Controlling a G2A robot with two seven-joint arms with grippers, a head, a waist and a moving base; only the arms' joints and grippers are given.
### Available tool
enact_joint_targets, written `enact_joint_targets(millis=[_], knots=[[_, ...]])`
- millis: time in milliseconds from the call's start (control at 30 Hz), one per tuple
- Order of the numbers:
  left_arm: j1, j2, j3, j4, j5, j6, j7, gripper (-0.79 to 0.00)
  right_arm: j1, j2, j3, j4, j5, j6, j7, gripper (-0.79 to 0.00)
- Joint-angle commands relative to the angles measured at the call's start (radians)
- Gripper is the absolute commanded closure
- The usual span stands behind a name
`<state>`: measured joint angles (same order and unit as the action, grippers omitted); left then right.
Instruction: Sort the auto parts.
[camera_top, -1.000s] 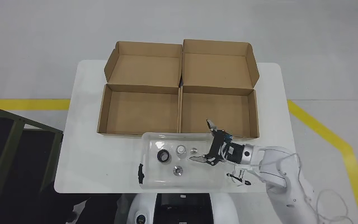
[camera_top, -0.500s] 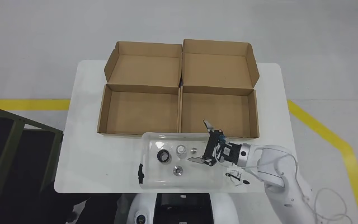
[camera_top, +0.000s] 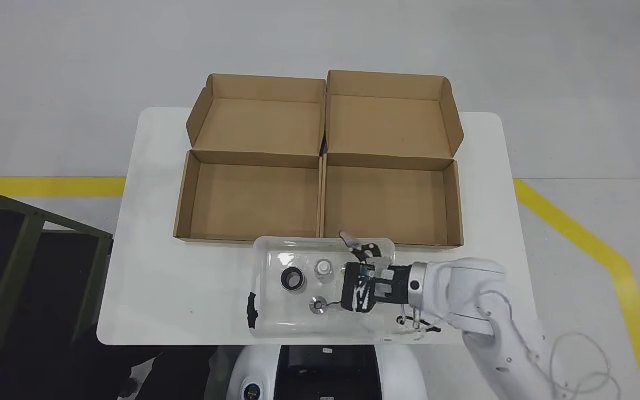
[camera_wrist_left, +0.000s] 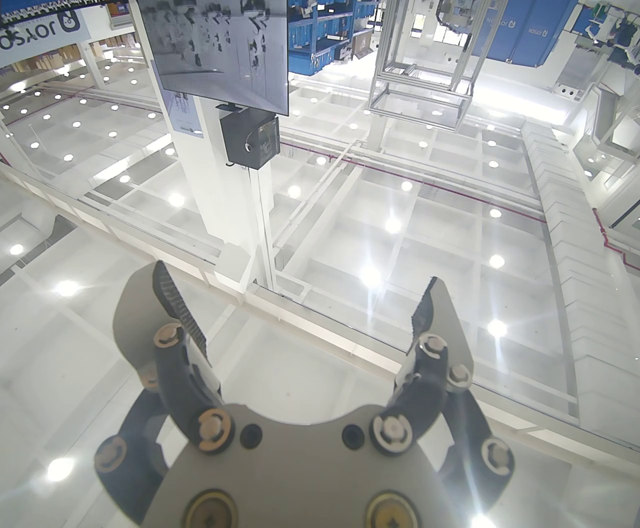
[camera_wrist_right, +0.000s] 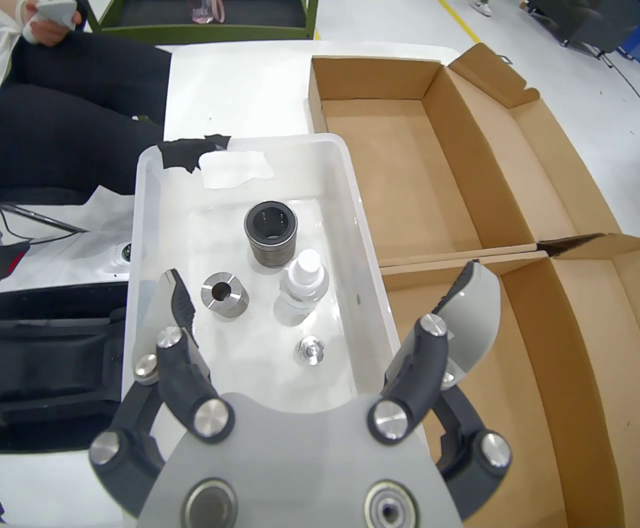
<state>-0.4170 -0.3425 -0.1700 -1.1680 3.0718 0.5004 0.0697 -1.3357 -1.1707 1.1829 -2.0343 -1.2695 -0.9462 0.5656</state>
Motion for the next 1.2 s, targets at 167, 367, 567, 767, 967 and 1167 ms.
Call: enact_joint_targets(millis=[167,367,567,767,967,1167], knots=[[0.000,0.000,0.000,0.000,0.000,0.000,0.000,-0.785,0.029,0.008,-0.035,0.000,0.011,-0.009,0.090,-0.785],[0.000,0.000,0.000,0.000,0.000,0.000,0.000,-0.785,0.033,0.015,-0.060,-0.013,0.001,0.007,0.172,-0.785],[0.000,0.000,0.000,0.000,0.000,0.000,0.000,-0.785,0.036,0.023,-0.070,-0.005,0.031,0.012,0.223,-0.767],[0.000,0.000,0.000,0.000,0.000,0.000,0.000,-0.785,0.050,0.031,-0.082,0.021,0.067,0.017,0.274,-0.656],[0.000,0.000,0.000,0.000,0.000,0.000,0.000,-0.785,0.079,0.035,-0.109,0.048,0.087,0.054,0.341,-0.610],[0.000,0.000,0.000,0.000,0.000,0.000,0.000,-0.785,0.111,0.037,-0.130,0.068,0.099,0.082,0.378,-0.699]])
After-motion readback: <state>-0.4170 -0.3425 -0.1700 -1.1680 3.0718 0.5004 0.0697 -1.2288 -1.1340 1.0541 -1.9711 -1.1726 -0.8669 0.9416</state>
